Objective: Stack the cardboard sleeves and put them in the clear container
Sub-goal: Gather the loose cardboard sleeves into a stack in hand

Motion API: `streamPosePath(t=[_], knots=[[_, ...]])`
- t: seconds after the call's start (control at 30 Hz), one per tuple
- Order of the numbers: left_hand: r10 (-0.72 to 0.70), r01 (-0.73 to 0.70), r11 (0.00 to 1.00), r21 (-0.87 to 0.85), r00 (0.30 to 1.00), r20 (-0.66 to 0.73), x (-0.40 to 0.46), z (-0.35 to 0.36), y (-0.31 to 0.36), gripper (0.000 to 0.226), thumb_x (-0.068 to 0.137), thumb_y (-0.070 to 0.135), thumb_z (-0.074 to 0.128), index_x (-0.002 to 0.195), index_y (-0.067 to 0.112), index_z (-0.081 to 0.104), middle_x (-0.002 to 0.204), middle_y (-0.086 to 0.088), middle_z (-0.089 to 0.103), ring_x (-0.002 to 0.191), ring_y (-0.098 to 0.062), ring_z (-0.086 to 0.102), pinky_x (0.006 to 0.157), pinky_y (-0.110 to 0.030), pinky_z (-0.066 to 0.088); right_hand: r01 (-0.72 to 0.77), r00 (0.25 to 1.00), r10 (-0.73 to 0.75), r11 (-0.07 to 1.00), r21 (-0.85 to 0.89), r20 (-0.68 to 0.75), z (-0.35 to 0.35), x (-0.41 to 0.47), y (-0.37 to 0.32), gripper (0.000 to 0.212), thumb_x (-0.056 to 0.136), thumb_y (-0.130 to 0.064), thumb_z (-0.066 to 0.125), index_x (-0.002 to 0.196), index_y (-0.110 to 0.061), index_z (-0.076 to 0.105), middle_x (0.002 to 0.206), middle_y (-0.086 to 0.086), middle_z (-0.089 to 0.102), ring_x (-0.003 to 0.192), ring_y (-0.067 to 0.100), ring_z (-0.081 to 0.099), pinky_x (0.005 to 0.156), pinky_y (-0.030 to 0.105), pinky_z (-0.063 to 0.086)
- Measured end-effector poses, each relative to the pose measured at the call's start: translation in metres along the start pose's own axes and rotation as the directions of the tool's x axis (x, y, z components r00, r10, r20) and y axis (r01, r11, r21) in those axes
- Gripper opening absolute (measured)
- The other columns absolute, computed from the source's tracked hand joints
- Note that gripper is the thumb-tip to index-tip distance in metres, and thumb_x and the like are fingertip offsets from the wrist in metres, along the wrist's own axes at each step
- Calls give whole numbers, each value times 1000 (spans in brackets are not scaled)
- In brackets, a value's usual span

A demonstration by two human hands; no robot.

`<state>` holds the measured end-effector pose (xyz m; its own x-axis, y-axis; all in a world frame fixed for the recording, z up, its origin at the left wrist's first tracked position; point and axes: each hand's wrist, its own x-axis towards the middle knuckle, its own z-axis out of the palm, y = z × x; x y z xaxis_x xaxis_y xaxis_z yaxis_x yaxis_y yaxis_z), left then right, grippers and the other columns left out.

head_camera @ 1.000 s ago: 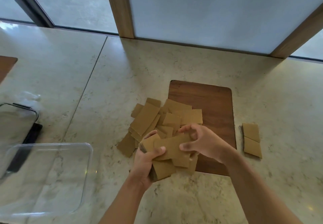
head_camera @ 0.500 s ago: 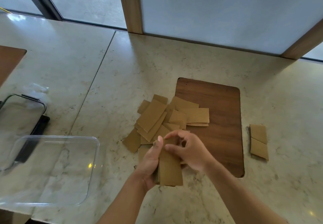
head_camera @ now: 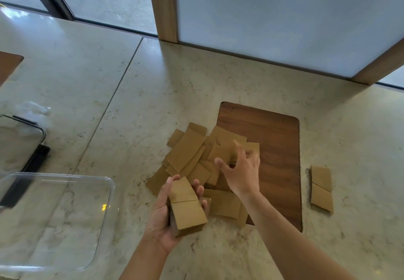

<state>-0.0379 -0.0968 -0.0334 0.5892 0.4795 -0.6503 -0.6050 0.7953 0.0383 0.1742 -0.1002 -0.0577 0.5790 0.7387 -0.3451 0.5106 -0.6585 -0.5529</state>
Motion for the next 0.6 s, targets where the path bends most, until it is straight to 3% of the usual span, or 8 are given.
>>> streamPosePath(t=[0.07,0.13,0.23,0.3,0.43,0.53,0.6], knots=[[2,-2,1000,1,1000,5,2,2,2,53,60,26,103,107,21,78,114,-22,72,97,-38,74,78,-57,61,5,1000,-5,1000,-30,16,2,12,-9,67,86,-59,74,143,-33,51,130,0,39,128,23,37,110,41,38],[-1,0,1000,16,1000,10,4,3,4,64,64,29,101,123,25,75,114,-21,71,97,-37,73,80,-58,61,-50,998,54,993,105,-33,-1,20,-9,49,86,-46,80,127,-27,62,117,-8,47,120,18,47,102,30,43],[-15,14,998,61,1000,20,7,6,4,73,69,32,98,136,25,68,117,-22,71,98,-38,73,81,-58,60,-100,985,137,946,308,-101,-13,26,2,31,88,-34,82,112,-26,63,96,-20,56,94,4,60,70,9,41],[-18,15,994,112,999,27,10,8,6,66,70,24,98,129,25,70,115,-24,71,94,-38,73,75,-55,60,-103,983,152,923,370,-106,-24,28,11,23,91,-31,79,105,-27,62,94,-16,62,85,-1,61,62,11,41],[-14,2,965,263,999,45,18,17,5,56,85,13,81,136,33,67,113,-23,71,90,-35,71,75,-51,59,-91,967,212,805,586,-141,-57,25,21,12,100,-22,69,103,-24,58,104,0,68,85,14,73,55,26,61],[-13,-6,952,307,998,61,24,29,1,49,83,18,83,128,30,71,108,-22,69,85,-31,69,73,-49,58,12,920,227,796,605,-318,-84,14,22,15,103,-27,65,113,-21,55,100,-3,69,55,14,73,39,25,55],[-25,5,948,318,998,59,29,39,-3,36,87,20,82,122,25,72,110,-25,66,82,-31,67,69,-47,58,65,927,184,779,624,-327,-94,4,17,11,103,-29,64,111,-26,57,96,-5,69,53,10,71,35,28,53]])
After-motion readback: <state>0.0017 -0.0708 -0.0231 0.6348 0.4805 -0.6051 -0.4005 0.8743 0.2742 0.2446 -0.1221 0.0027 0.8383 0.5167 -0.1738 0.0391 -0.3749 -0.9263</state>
